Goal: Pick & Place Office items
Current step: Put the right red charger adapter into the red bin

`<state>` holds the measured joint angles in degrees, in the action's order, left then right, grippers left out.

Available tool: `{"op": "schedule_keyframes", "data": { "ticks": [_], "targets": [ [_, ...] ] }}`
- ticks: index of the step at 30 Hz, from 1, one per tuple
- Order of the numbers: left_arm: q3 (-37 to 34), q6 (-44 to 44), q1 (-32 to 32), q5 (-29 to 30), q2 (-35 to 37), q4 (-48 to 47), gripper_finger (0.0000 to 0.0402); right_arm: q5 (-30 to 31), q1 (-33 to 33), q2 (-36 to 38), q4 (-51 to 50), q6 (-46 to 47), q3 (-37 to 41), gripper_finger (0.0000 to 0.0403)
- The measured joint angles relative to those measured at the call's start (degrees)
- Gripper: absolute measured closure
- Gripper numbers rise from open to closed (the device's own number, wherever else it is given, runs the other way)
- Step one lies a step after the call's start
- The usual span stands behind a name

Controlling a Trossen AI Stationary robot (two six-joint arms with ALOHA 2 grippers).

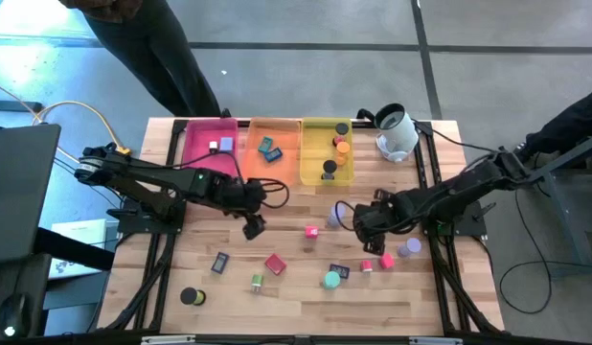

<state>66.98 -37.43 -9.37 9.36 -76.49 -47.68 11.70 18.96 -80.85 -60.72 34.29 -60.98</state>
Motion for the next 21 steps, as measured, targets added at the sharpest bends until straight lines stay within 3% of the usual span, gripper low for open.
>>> {"op": "schedule_keyframes", "data": {
  "ticks": [13,21],
  "targets": [
    [0.02,-5.72,3.71,0.5,0.0,44.57,0.0086,19.73,-1.34,2.92,-2.53,-11.99,-19.53,0.02],
    [0.09,-18.46,5.63,0.57,-1.69,54.88,0.0086,23.81,-1.36,2.9,5.75,-21.68,-22.37,0.02]
  ]
}}
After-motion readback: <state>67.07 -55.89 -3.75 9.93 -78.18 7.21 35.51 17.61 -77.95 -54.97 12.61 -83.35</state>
